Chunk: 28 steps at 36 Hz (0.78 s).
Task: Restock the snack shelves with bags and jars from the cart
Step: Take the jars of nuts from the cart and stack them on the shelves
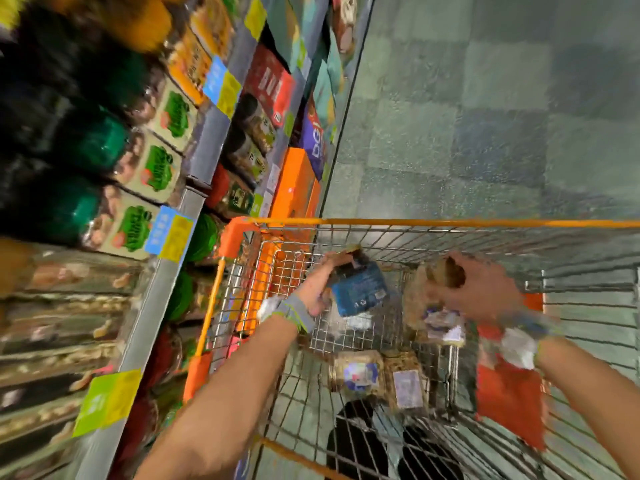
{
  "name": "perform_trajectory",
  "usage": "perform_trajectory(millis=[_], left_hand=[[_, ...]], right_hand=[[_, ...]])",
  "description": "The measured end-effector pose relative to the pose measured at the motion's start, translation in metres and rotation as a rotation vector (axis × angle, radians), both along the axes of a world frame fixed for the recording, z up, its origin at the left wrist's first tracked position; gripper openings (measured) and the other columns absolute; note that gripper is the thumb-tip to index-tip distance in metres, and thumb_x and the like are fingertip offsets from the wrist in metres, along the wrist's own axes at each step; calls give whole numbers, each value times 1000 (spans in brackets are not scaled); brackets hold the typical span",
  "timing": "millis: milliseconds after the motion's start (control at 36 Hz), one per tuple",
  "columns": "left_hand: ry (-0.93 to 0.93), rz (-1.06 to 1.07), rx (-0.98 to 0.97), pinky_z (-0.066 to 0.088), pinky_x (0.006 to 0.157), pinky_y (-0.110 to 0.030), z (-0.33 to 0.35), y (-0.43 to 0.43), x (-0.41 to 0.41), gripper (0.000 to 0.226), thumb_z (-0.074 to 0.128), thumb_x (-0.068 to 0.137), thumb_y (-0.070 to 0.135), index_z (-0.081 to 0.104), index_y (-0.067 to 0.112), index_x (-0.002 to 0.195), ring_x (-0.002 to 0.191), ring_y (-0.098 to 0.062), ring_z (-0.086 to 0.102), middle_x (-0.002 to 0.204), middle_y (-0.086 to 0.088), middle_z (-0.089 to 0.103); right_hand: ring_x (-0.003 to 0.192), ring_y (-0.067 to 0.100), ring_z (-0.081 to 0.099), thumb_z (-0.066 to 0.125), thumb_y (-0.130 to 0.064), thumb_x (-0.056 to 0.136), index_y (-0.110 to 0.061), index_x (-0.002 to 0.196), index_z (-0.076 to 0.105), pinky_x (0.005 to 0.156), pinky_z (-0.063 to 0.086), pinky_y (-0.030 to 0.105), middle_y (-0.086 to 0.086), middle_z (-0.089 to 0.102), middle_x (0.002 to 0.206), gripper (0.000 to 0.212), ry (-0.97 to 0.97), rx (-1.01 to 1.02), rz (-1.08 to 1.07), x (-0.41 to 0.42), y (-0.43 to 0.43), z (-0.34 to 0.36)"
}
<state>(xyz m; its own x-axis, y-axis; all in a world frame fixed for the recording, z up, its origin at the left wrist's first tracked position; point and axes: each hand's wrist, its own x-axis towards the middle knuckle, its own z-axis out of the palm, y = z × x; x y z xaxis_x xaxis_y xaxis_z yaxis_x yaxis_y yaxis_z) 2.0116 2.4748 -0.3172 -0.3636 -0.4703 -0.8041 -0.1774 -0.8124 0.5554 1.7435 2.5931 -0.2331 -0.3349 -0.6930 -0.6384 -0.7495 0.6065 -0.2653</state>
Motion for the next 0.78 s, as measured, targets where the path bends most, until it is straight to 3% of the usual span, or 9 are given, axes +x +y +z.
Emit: perform_trajectory(millis=[83,139,194,278,333,444,500,611,778], left_hand=[[87,36,-22,45,107,-52,41,1,7,86,77,83,37,40,-5,147,131,-44,48,149,-31,42],[62,-21,-7,56,92,-44,88,8,6,70,84,73,35,60,-2,127,106,-33,65,126,-23,62],[-29,-100,-37,56,91,-43,115,15,10,39,79,78,35,67,12,108,94,-29,69,108,-13,70],[-257,-288,-290,51,99,-40,148,28,22,44,80,76,43,61,23,108,112,-26,63,117,-7,66],[-350,-357,-409,47,83,-22,180,38,33,51,83,75,46,56,24,112,108,-20,62,107,3,64],[-525,-323,-550,40,83,-27,225,64,47,66,79,65,66,58,28,115,114,-21,61,116,2,66],[-549,-193,-612,45,93,-29,251,79,58,86,74,48,83,60,29,112,114,-21,62,124,5,67],[-568,-112,-709,40,93,-23,324,121,74,53,71,90,47,57,22,135,125,-17,55,136,8,57],[-754,169,-826,44,89,-25,388,192,114,50,54,93,48,59,22,135,124,-25,60,133,-6,65]], right_hand=[[99,24,62,57,-77,80,-36,127,58,76,39,27,0,67,115,62,-35,-54,62,8,-8,56],[87,19,64,52,-85,76,-39,97,61,73,43,29,-5,71,99,51,-72,-119,75,12,-15,89],[78,17,66,45,-96,65,-36,84,63,71,51,34,-9,70,81,65,-145,-161,64,14,-23,113],[100,23,65,42,-87,68,-35,113,69,91,51,39,-5,72,106,73,-151,-249,119,25,-36,168],[97,24,63,48,-79,76,-34,116,69,89,51,37,-1,72,107,64,-125,-304,214,41,-46,218],[87,23,62,55,-77,72,-32,111,73,79,50,33,0,70,87,62,-108,-418,328,70,-59,286],[92,23,63,53,-78,74,-35,115,71,81,50,32,3,73,97,62,-111,-483,449,90,-58,321],[110,28,61,54,-61,91,-30,118,70,91,47,36,9,68,124,44,-134,-618,658,131,-48,376],[117,30,55,47,-72,88,-36,119,67,95,45,39,7,64,129,52,-97,-774,969,199,-7,457]])
